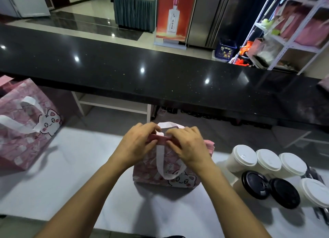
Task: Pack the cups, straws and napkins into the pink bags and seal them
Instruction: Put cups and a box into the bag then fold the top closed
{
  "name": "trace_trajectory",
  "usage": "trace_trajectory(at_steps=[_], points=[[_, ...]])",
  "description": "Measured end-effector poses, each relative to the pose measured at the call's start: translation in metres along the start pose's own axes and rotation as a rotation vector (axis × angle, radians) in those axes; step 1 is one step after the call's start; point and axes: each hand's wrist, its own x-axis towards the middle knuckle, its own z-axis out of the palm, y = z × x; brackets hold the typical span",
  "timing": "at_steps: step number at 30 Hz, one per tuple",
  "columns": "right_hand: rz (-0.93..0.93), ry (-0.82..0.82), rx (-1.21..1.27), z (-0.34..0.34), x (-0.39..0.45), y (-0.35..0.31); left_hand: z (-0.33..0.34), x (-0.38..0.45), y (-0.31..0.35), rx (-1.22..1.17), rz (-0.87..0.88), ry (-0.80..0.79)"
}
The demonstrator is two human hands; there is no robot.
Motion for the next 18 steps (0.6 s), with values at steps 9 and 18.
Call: trace_trajectory(at_steps=[9, 18], points=[[-0.043, 0.009, -0.124, -0.014, -0.016, 0.024, -0.024, -0.012, -0.021, 0.027, 0.038, 0.011], [0.258, -0.083, 0.068, -0.024, -0.044, 0.040, -0.029, -0.022, -0.038, -0.112, -0.178, 0.010]])
